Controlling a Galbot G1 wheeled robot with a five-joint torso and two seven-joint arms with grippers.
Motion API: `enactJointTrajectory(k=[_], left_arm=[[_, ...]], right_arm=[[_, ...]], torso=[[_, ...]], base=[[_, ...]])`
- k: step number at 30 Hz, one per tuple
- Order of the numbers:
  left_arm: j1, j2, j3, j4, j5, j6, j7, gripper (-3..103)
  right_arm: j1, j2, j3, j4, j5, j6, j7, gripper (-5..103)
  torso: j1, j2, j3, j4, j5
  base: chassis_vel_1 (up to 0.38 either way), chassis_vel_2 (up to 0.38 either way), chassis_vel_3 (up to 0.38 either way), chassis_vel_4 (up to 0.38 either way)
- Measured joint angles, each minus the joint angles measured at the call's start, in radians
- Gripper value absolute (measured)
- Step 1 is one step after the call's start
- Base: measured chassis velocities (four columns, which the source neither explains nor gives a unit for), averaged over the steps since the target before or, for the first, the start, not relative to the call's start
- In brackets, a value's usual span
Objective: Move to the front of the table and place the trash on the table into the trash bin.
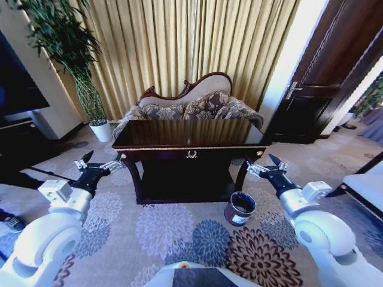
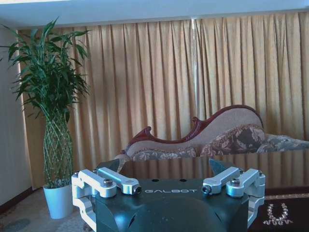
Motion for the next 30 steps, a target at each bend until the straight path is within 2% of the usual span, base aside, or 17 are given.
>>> enactJointTrajectory(k=[30], left_arm=[[0.000, 0.003, -0.002, 0.001, 0.001, -0.004, 0.003, 100]], right_arm=[[-0.024, 0.010, 0.009, 0.014, -0.006, 0.014, 0.000, 100]], torso=[[0.000, 0.000, 0.000, -0.0004, -0.0001]], base=[[0.145, -0.139, -0.150, 0.142]])
